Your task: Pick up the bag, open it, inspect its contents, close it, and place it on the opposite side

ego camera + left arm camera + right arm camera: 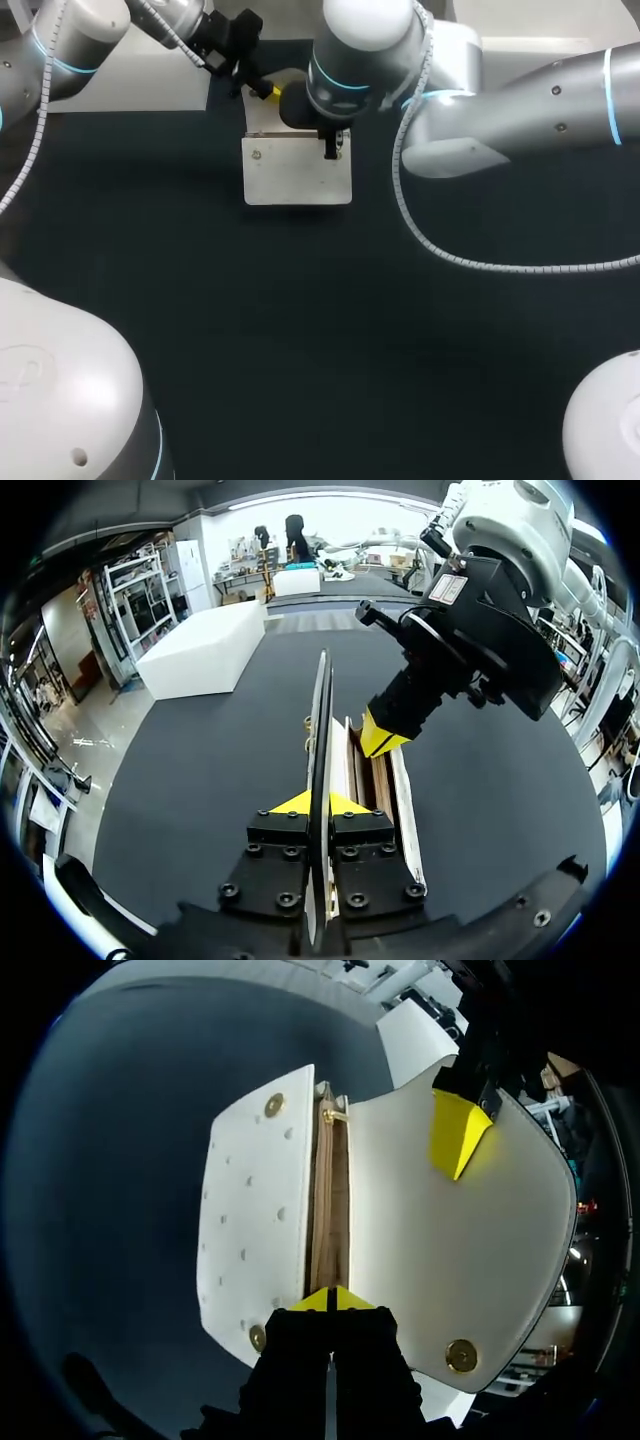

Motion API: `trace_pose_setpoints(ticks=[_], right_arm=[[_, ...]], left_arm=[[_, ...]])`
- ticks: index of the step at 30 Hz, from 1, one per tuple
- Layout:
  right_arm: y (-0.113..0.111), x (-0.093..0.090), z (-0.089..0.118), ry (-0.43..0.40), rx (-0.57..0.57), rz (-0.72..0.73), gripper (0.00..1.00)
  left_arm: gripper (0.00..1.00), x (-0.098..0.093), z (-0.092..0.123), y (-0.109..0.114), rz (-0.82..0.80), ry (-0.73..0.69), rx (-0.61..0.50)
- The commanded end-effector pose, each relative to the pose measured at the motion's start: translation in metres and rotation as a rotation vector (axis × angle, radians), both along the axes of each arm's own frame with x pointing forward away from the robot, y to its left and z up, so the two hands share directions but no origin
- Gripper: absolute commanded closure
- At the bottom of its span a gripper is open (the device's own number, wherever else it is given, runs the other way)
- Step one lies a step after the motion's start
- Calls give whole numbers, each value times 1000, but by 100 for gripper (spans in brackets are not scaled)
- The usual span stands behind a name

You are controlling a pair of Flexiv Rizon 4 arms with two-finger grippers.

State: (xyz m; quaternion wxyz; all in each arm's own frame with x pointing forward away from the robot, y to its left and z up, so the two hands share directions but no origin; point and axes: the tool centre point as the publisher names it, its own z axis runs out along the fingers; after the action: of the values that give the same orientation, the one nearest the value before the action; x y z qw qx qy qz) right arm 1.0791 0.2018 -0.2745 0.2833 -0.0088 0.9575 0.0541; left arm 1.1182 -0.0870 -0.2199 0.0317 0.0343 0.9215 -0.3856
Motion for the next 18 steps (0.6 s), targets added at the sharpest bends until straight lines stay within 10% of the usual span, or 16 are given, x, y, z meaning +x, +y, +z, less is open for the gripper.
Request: trace_pose_setpoints(ticks=[1,18], right_arm=[[-2,-4,-3,0,2,0,100],[-1,2,1,-23,5,-13,100]], left_arm=[[100,-2,4,0,13,-2,-3],[100,-10,11,-3,14,-6,-16]])
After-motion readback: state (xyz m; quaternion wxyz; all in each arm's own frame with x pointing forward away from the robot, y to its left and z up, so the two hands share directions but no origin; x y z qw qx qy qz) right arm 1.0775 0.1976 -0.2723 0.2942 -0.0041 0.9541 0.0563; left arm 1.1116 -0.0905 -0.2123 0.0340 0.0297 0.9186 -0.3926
